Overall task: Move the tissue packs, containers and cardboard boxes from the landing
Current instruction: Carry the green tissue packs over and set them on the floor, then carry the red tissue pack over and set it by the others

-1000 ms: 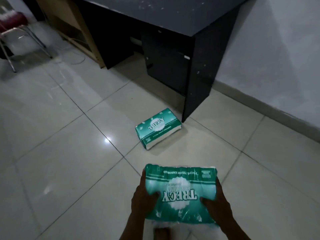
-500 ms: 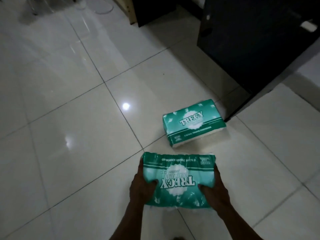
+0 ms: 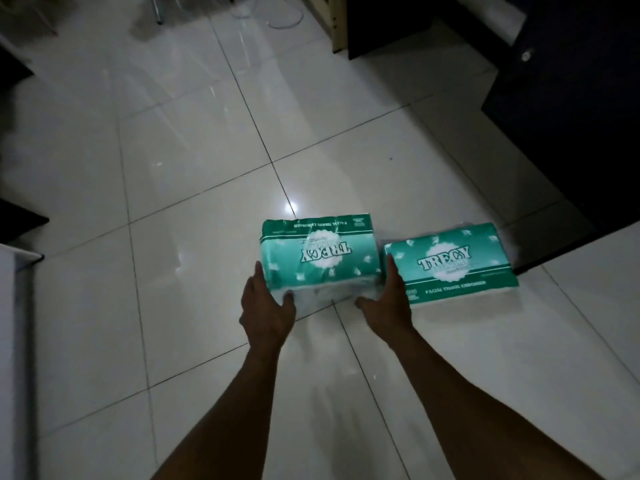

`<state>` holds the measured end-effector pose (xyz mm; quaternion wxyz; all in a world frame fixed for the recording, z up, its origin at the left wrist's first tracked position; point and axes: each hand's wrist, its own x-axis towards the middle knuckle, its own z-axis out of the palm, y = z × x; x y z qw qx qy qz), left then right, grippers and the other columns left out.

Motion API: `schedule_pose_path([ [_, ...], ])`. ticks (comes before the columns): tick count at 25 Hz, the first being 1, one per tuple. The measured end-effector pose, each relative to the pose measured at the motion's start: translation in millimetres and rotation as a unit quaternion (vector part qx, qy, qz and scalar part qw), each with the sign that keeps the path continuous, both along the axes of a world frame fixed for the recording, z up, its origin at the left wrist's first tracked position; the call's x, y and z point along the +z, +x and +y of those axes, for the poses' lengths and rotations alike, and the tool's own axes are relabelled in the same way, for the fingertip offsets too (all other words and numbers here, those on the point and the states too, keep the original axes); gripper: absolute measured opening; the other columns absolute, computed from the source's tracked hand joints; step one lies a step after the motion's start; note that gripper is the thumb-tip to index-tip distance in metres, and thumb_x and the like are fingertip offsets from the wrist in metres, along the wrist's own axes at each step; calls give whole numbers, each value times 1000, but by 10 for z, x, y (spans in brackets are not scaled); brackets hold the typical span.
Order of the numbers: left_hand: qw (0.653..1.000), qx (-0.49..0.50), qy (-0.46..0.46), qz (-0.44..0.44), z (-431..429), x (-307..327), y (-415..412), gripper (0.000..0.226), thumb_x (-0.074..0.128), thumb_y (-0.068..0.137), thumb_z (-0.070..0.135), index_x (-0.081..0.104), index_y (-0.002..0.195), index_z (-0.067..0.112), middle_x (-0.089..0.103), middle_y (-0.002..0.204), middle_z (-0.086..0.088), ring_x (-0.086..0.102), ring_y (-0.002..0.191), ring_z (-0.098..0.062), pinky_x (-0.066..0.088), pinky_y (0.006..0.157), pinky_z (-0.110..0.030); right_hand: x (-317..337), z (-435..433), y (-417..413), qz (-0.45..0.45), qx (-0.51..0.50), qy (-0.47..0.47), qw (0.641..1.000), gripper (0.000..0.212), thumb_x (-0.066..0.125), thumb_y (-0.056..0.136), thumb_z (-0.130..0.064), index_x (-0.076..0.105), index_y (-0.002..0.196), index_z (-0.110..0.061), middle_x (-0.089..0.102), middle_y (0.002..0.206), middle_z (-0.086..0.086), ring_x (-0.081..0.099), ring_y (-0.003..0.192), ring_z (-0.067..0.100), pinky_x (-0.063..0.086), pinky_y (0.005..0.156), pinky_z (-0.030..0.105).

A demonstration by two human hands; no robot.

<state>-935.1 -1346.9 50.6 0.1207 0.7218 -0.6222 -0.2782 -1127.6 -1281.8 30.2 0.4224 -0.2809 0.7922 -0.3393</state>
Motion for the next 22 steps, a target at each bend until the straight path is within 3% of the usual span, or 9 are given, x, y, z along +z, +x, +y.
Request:
schedule_pose_path([
  [3, 995, -34, 95, -16, 467, -38, -119, 84, 64, 90, 43, 16, 156, 25, 31, 157, -13, 30, 143, -32, 33, 110, -57, 54, 572, 158, -12, 15, 56, 998, 106, 81, 78, -20, 10, 156, -30, 18, 161, 10, 25, 145, 30, 33, 113, 40],
  [7, 971, -131, 194, -41, 1257, -18, -372, 83, 57, 91, 53, 11, 156, 29, 27, 158, -12, 29, 144, -31, 32, 110, -55, 223, 1795, 87, -79, -58, 136, 986, 98, 77, 82, -23, 14, 156, -26, 29, 156, 15, 35, 140, 32, 35, 109, 37],
  [11, 946, -255, 199, -15, 2343, 303, -855, 86, 60, 90, 51, 11, 156, 27, 31, 156, -12, 32, 142, -29, 34, 111, -50, 643, 3439, -221, -51, -165, 158, 972, 90, 72, 85, -29, 16, 156, -24, 40, 149, 17, 41, 134, 33, 36, 106, 36],
  [15, 914, -372, 164, -6, 3841, 848, -1367, 88, 64, 89, 46, 12, 156, 24, 38, 149, -20, 40, 136, -35, 36, 110, -46, 1215, 5557, -318, 53, -253, 128, 958, 81, 65, 92, -28, 17, 156, -17, 38, 151, 18, 39, 138, 32, 32, 108, 33],
  [18, 850, -503, 154, -11, 5593, 1316, -1543, 86, 63, 90, 44, 14, 157, 21, 36, 151, -19, 37, 138, -35, 34, 111, -45, 1675, 7564, 114, 88, -402, 128, 903, 80, 65, 91, -24, 19, 155, -14, 45, 141, 22, 49, 127, 35, 38, 101, 33],
  [22, 740, -654, 158, -11, 8158, 1706, -1341, 85, 63, 90, 44, 15, 156, 20, 38, 151, -17, 37, 139, -33, 35, 110, -46, 2073, 9866, 1160, 55, -581, 148, 799, 79, 65, 90, -25, 20, 155, -17, 50, 133, 22, 51, 122, 36, 40, 97, 35],
])
